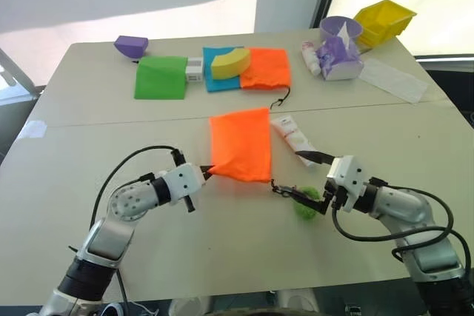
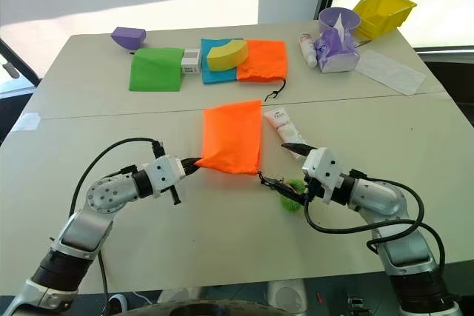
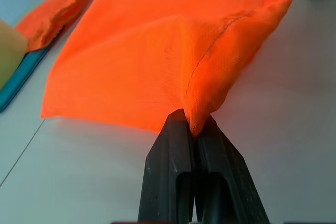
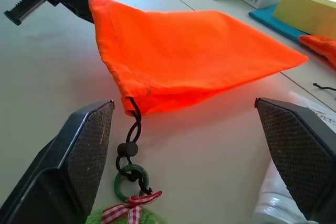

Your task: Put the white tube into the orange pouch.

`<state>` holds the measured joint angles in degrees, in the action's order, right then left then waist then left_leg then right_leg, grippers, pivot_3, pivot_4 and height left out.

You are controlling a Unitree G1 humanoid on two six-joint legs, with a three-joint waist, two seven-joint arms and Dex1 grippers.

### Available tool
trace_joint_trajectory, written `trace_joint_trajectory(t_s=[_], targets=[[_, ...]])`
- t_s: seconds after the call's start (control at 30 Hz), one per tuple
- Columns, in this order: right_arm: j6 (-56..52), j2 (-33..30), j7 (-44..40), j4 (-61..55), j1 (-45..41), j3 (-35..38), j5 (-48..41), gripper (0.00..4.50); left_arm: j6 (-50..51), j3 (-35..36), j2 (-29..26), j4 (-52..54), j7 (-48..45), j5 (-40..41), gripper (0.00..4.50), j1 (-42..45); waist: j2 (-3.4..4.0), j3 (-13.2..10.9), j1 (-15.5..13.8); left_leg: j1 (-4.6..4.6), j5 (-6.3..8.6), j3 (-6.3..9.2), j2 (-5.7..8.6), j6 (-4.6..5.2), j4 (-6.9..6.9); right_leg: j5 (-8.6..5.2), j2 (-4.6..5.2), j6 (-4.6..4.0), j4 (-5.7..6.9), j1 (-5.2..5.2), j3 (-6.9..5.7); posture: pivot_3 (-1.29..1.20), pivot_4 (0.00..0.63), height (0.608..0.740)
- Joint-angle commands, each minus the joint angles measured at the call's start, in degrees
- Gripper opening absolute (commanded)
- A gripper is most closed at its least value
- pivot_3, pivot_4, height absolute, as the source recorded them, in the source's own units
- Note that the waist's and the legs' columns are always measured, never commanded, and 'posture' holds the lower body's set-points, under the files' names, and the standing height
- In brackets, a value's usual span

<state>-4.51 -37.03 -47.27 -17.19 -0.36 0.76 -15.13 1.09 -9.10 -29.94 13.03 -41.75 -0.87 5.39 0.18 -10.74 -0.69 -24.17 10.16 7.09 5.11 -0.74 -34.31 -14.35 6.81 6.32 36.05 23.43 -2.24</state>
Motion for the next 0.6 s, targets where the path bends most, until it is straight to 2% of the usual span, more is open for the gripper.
trace_joint_trajectory(t_s=[0.03,0.2,0.5,0.6], targets=[[-3.5,0.4,4.5,1.8,-4.3,1.6,1.9,4.5,3.7,1.7,1.3,4.6,0.0,5.0,0.01,-0.3,0.0,0.0,0.0,0.01,0.0,-0.04,0.0,0.0,-0.02,0.0,0.0,0.0,0.02,0.0,0.0,0.0,0.15,0.74],[-15.2,0.7,9.4,2.6,-9.6,2.8,0.5,4.5,8.7,0.0,2.7,8.4,-0.9,8.8,0.01,-1.5,-0.01,0.0,-0.1,0.03,-0.01,-0.04,0.0,0.01,-0.05,0.01,-0.01,-0.02,0.07,0.0,0.07,0.0,0.15,0.74],[-45.5,1.8,14.6,-5.4,-14.6,5.3,-11.4,4.5,11.3,0.8,3.9,6.8,-0.7,11.8,0.01,-0.3,0.0,0.0,-0.1,0.01,-0.01,-0.07,0.0,0.03,-0.04,0.14,-0.01,-0.25,0.06,0.01,0.12,0.0,0.15,0.74],[-52.2,0.9,18.2,-5.7,-16.8,5.2,-10.4,4.5,12.7,0.8,4.6,6.1,-1.4,14.0,0.01,1.0,-0.01,0.0,-0.1,0.01,-0.02,-0.12,0.0,0.03,-0.07,0.12,-0.01,-0.21,0.06,0.02,0.15,0.0,0.15,0.74]])
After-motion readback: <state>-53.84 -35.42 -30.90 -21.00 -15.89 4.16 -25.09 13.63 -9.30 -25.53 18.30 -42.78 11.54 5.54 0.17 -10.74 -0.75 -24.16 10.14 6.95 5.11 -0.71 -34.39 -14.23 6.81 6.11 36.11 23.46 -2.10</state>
